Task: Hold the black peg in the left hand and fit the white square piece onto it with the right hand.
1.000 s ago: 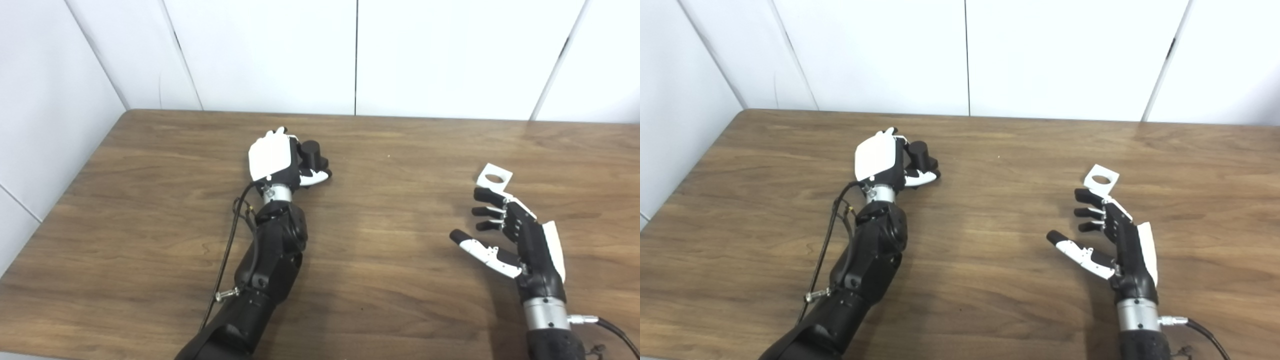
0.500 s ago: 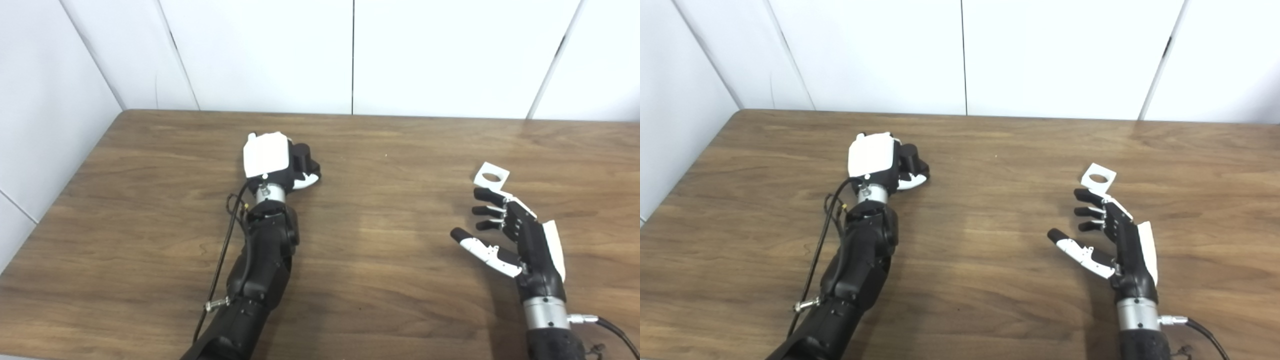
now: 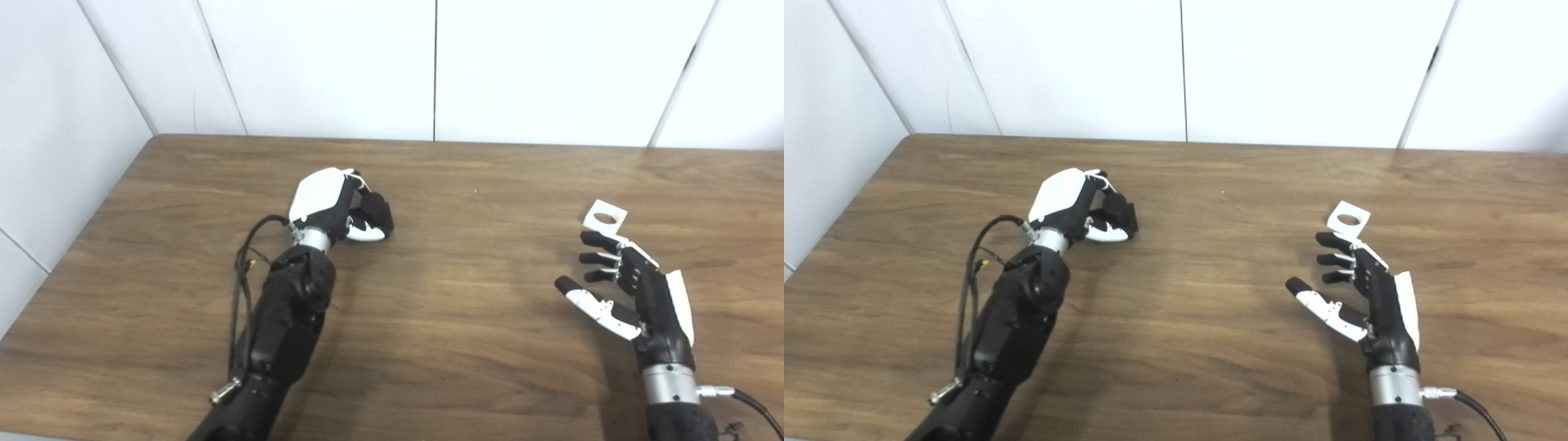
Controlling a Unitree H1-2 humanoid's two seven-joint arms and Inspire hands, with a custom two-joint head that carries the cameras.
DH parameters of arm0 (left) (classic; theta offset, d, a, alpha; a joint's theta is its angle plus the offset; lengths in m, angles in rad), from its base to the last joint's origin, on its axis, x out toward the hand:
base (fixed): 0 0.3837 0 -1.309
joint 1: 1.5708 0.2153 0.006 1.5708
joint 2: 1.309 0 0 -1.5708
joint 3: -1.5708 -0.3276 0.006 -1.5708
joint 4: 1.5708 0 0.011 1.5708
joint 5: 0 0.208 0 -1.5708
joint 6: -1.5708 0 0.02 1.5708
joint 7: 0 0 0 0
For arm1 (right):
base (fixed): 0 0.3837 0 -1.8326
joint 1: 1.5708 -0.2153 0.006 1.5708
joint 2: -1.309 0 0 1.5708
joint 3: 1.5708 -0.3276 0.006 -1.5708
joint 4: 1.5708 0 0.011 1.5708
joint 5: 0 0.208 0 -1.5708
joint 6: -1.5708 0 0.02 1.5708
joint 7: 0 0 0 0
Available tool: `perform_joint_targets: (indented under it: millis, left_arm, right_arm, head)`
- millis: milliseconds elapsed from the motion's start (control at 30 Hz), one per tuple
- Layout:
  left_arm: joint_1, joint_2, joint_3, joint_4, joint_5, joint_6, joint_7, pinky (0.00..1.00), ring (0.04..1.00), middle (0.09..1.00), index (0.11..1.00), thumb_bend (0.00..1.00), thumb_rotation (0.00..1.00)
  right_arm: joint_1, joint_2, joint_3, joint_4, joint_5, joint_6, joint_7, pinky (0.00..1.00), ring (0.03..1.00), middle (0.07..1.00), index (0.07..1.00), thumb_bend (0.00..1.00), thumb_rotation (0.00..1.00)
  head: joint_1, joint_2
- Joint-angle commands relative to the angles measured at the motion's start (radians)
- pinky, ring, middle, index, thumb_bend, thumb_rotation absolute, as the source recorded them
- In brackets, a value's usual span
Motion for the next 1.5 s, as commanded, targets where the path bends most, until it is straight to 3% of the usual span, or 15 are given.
perform_joint_targets:
  millis: [0,167,267,633,800,1467]
  left_arm:
    - [0.009,0.029,-0.026,-0.022,-0.055,-0.063,-0.016,0.94,0.915,0.893,0.491,0.52,0.08]
    - [0.023,0.066,-0.048,-0.01,-0.146,-0.182,0.024,0.82,0.906,0.883,0.492,0.52,0.08]
    - [0.029,0.085,-0.072,-0.006,-0.171,-0.232,0.03,0.81,0.916,0.895,0.493,0.52,0.08]
    - [0.035,0.133,-0.17,0.002,-0.223,-0.363,0.001,0.97,0.968,0.917,0.494,0.52,0.08]
    - [0.031,0.136,-0.208,-0.001,-0.238,-0.408,-0.008,0.95,0.97,0.917,0.493,0.52,0.08]
    - [0.007,0.099,-0.313,0.02,-0.308,-0.484,-0.088,1.0,0.996,0.927,0.494,0.52,0.08]
  right_arm:
    - [-0.025,0.001,-0.004,-0.034,0.01,-0.041,-0.006,0.56,0.679,0.755,0.701,0.61,0.32]
    - [-0.025,-0.001,-0.004,-0.034,0.011,-0.036,-0.004,0.56,0.678,0.758,0.701,0.61,0.32]
    - [-0.026,-0.001,-0.005,-0.033,0.021,-0.046,-0.003,0.55,0.682,0.759,0.701,0.6,0.32]
    - [-0.023,-0.001,-0.005,-0.039,0.028,-0.046,-0.005,0.55,0.685,0.761,0.697,0.6,0.33]
    - [-0.024,0.0,-0.007,-0.038,0.025,-0.049,-0.009,0.55,0.682,0.764,0.699,0.6,0.34]
    - [-0.022,-0.003,-0.02,-0.056,0.018,-0.036,-0.012,0.56,0.682,0.768,0.703,0.62,0.36]
  head:
    - [0.001,0.001]
    - [0.0,0.002]
    - [-0.001,0.002]
    - [-0.015,0.009]
    - [-0.023,0.009]
    - [-0.054,0.022]
